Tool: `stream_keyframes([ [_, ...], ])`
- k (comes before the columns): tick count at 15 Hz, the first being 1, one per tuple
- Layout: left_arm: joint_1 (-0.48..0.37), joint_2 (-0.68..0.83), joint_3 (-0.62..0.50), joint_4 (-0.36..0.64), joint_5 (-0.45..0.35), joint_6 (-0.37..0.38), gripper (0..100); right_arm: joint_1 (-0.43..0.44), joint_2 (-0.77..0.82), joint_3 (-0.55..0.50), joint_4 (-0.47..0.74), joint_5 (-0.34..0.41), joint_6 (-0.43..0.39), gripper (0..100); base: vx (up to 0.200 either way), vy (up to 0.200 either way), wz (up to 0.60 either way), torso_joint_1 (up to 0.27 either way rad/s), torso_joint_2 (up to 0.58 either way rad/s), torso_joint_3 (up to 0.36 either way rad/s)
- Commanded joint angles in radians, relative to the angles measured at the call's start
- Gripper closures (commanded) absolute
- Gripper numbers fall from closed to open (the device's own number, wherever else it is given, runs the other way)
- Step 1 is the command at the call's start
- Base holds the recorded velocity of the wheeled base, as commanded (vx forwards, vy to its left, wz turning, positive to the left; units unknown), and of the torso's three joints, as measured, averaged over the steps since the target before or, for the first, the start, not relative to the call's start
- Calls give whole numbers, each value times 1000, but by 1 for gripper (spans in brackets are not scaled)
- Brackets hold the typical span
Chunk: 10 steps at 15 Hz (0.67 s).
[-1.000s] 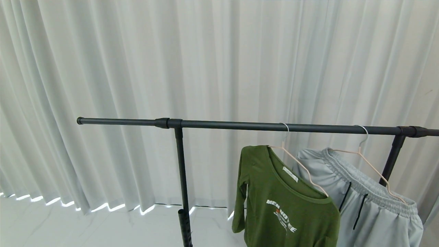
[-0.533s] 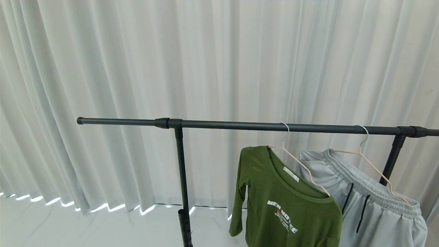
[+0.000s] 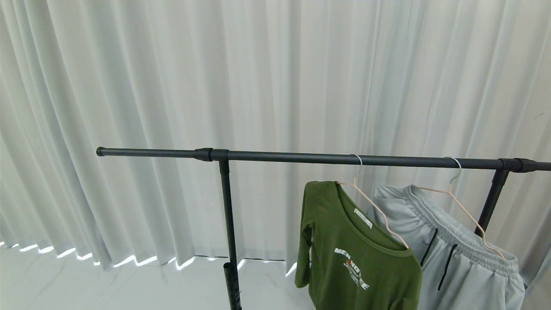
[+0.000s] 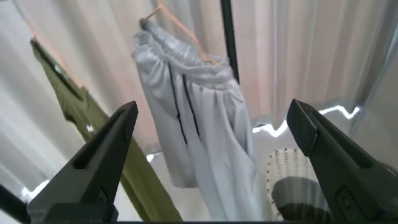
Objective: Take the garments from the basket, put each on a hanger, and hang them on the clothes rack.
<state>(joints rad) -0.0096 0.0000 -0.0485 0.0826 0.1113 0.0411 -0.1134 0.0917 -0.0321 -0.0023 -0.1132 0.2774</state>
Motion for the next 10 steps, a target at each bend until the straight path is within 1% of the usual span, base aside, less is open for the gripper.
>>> stream_keyframes([
  [1,0,0,24,-23,5,3,0,0,5,9,-21,-29,2,0,0,0,0,0,0,0],
  [4,0,0,22,-23,-1,-24,0,0,5,18,-42,-28,-7,0,0,0,0,0,0,0],
  [5,0,0,30,-29,-4,-63,0,0,5,18,-42,-23,-11,0,0,0,0,0,0,0],
  [6,0,0,42,-30,-21,-116,0,0,5,26,-50,-13,-37,0,0,0,0,0,0,0],
  [8,0,0,42,-30,-22,-116,0,0,5,32,-68,15,-113,0,0,0,0,0,0,0],
  [10,0,0,42,-30,-22,-115,0,0,5,32,-70,53,-132,0,0,0,0,0,0,0],
])
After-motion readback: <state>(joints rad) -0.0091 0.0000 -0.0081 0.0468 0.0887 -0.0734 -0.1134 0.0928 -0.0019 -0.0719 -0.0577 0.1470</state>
